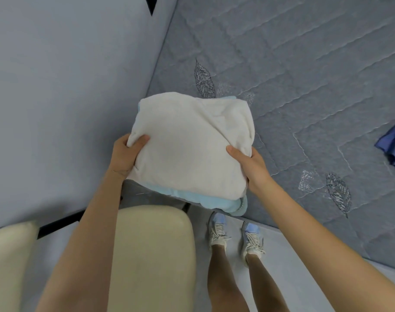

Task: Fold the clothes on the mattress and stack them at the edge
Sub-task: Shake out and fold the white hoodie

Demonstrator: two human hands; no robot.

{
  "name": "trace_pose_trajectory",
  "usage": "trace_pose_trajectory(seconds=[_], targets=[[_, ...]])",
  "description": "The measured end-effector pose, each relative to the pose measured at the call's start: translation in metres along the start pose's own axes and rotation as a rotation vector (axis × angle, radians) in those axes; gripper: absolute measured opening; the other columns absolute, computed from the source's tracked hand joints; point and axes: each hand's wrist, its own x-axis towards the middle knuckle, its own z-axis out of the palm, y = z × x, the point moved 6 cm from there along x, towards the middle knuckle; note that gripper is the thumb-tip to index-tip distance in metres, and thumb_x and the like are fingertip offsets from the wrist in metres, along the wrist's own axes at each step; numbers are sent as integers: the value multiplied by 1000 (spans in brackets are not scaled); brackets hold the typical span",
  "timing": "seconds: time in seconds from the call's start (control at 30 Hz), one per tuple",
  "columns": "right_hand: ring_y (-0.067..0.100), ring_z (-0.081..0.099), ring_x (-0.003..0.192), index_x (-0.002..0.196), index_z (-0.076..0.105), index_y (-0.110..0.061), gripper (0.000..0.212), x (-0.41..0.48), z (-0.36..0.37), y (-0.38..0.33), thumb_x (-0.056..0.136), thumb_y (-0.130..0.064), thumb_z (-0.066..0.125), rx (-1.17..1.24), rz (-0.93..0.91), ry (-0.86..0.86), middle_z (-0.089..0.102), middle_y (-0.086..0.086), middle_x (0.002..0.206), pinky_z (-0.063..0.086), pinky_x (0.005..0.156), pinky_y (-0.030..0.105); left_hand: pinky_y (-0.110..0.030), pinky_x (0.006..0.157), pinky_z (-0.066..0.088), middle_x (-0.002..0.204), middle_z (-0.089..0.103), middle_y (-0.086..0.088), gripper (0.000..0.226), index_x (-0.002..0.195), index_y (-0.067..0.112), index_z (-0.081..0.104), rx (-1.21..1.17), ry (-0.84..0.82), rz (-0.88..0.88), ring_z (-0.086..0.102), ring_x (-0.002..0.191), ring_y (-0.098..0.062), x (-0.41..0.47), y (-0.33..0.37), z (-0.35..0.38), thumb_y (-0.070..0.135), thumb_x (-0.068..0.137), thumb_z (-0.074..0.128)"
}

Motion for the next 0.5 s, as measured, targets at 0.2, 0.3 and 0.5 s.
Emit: trace_pose_trajectory(seconds=[0.2, 0.3, 0.5], targets=[[11, 70, 92, 103, 62, -25, 30, -1, 24, 1, 78, -23, 78, 17, -27, -46, 72, -5, 103, 57, 74, 26, -22, 63, 49, 75, 62, 5, 19, 73, 22, 61, -5, 39, 15, 57, 68, -7, 4, 5, -34, 32, 88, 68], [6, 67, 88, 98, 60, -29, 27, 6, 24, 11, 79, -23, 77, -5, -15, -6, 69, -9, 101, 53, 68, 21, -25, 71, 49, 86, 66, 4, 15, 87, 19, 64, 58, -22, -52, 60, 78, -10, 7, -9, -23, 34, 87, 68], [15, 60, 107, 129, 50, -18, 60, 8, 9, 14, 78, -33, 78, -123, -22, 63, 60, -2, 123, 49, 87, 33, -37, 86, 43, 123, 61, -8, 52, 126, 15, 54, 319, -44, -30, 58, 105, -27, 12, 0, -12, 45, 85, 68]])
